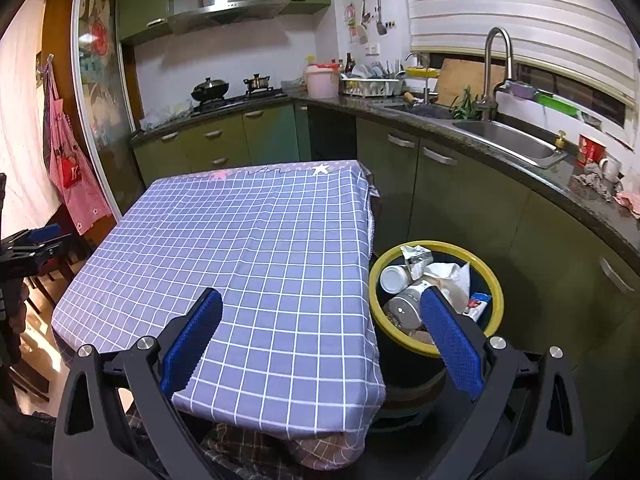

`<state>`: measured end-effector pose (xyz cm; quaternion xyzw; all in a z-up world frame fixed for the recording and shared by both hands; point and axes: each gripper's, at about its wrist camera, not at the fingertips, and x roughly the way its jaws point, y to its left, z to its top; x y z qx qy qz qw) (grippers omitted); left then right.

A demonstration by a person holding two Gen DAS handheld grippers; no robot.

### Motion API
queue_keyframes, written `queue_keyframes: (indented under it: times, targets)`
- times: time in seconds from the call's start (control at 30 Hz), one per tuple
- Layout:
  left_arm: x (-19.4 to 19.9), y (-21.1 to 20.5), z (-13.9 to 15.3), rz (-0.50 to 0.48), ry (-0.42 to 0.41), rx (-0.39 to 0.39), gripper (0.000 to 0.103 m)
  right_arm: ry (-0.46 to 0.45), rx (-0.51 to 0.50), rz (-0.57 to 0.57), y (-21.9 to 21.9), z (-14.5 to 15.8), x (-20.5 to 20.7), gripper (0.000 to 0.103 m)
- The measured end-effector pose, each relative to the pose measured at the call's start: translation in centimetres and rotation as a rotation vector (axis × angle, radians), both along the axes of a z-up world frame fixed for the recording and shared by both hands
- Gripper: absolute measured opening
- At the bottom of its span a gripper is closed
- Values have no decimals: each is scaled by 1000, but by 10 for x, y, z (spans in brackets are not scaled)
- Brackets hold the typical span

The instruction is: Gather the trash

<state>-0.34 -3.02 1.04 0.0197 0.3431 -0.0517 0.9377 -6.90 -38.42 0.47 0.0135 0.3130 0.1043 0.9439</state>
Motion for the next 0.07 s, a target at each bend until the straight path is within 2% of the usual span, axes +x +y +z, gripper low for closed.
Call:
queue_keyframes:
  times: [0.07]
  targets:
    - [15, 8, -4, 25, 10, 13, 96, 13, -5, 10, 4, -3, 13, 98]
